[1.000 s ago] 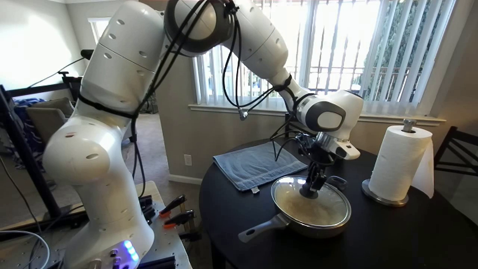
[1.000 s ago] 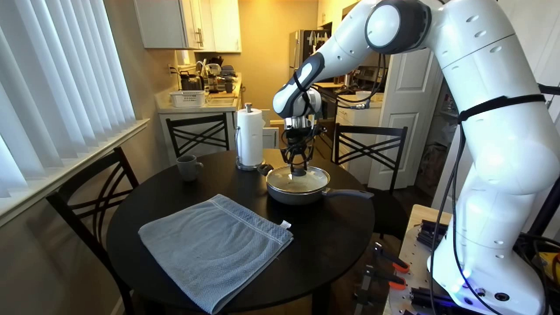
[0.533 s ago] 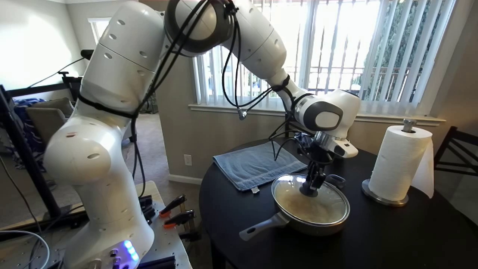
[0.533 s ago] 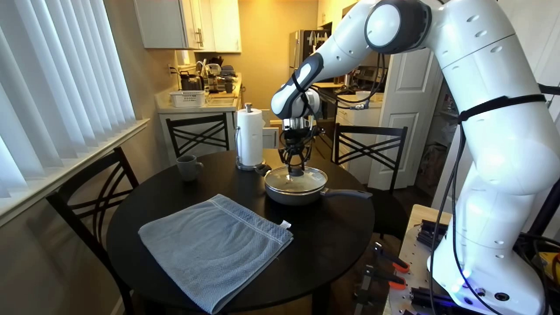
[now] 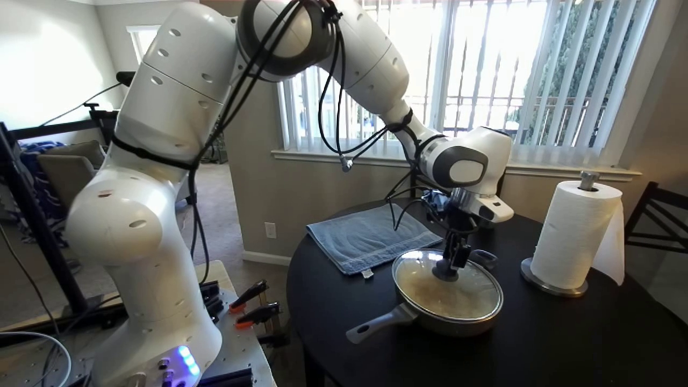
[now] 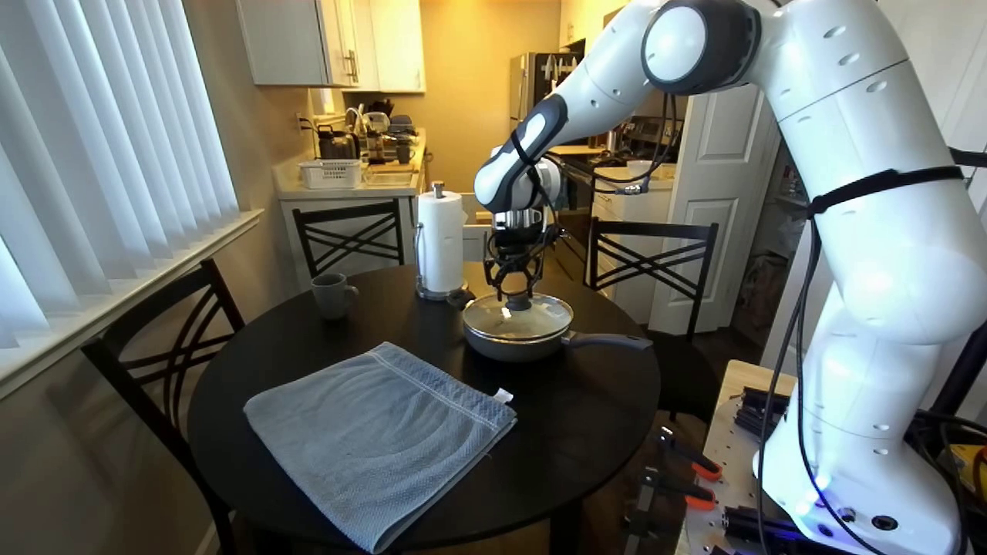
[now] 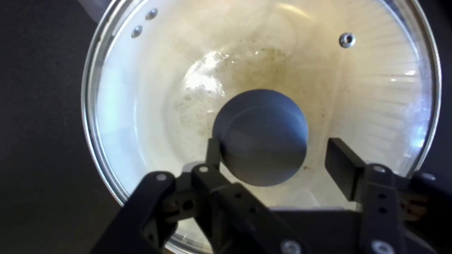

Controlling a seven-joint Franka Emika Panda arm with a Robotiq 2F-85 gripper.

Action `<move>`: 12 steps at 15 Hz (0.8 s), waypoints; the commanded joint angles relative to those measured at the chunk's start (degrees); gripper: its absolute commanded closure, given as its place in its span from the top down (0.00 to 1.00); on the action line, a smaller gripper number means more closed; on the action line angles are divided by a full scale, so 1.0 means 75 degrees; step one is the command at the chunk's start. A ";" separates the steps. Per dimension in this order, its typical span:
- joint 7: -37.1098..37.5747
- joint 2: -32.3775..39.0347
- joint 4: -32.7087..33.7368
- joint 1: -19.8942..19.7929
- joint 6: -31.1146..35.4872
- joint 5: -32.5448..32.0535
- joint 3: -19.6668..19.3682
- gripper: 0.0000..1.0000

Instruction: Put the glass lid on the pan.

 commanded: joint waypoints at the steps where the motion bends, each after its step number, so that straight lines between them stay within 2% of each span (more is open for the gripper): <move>1: 0.0599 -0.0469 -0.0577 0.0474 0.0575 -0.0456 -0.0343 1.00; 9: 0.1503 -0.1205 -0.0955 0.1262 0.0853 -0.1763 -0.0677 1.00; 10: 0.1197 -0.0802 -0.0502 0.0980 0.0660 -0.1449 -0.0488 1.00; 12: 0.1304 -0.0946 -0.0571 0.1071 0.0659 -0.1599 -0.0489 1.00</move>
